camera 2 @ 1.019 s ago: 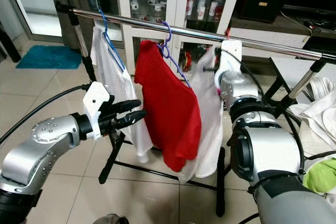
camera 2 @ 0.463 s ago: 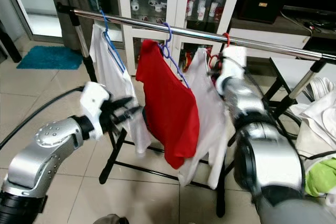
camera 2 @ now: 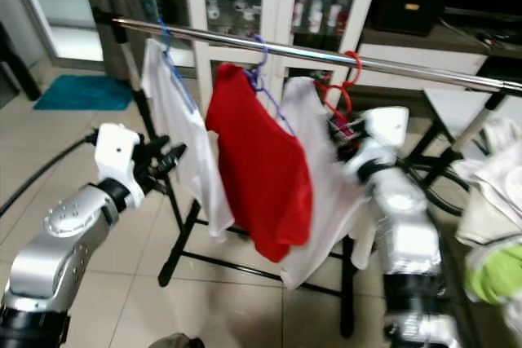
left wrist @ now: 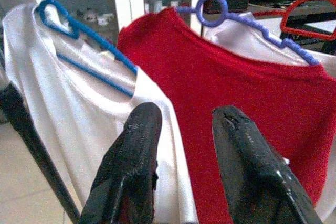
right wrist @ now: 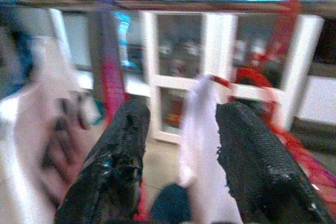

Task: Hang hanger

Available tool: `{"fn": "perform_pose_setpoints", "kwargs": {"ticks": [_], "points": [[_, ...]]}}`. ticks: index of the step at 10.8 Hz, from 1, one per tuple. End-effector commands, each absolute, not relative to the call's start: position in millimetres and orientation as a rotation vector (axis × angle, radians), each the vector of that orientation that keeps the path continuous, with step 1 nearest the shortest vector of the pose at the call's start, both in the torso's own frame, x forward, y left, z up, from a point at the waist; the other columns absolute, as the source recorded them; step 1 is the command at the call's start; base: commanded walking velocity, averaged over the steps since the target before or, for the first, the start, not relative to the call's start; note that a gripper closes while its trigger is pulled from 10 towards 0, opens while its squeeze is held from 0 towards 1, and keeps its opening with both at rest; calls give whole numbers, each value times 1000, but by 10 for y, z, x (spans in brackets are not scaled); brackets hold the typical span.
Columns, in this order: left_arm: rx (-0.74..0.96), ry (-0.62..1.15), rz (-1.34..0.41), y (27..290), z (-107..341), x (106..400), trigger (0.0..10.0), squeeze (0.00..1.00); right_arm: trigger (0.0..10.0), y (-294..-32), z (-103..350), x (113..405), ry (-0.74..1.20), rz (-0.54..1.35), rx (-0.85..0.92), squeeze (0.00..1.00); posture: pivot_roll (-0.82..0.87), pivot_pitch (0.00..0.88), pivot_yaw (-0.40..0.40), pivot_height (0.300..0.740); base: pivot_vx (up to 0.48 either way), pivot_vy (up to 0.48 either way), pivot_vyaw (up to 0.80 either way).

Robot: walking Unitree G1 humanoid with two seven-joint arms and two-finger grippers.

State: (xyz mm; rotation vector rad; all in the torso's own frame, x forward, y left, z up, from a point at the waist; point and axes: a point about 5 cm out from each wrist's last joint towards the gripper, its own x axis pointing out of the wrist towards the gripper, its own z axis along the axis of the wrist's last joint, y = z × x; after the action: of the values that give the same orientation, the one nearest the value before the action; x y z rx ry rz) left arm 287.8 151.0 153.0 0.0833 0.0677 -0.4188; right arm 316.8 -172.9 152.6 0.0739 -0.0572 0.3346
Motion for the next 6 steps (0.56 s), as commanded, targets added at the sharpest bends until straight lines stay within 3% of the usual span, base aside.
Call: {"fn": "perform_pose_setpoints", "kwargs": {"ticks": [1,2,3,4,6], "points": [[95,52,-426,1466,1552,2902,10000,0,10000,-1686,1609,3156,-106,350,57,1000,-24,0,24,740,0,0,0],[87,31,-422,1448,1583,2931,10000,0,10000,-1611,1603,3141,-116,354,66,1000,-22,0,19,740,0,0,0],[64,7,-404,1443,1615,2950,10000,0,10000,-1554,1522,3102,-67,305,21,1000,-9,0,4,740,334,0,800],[72,16,-405,1447,1580,2922,10000,0,10000,-1561,1497,3088,-57,246,91,1000,-1,0,-5,740,360,0,800],[80,19,-415,1439,1554,2898,10000,0,10000,-1543,1562,3149,-79,253,81,1000,7,0,-17,740,356,0,756]]}}
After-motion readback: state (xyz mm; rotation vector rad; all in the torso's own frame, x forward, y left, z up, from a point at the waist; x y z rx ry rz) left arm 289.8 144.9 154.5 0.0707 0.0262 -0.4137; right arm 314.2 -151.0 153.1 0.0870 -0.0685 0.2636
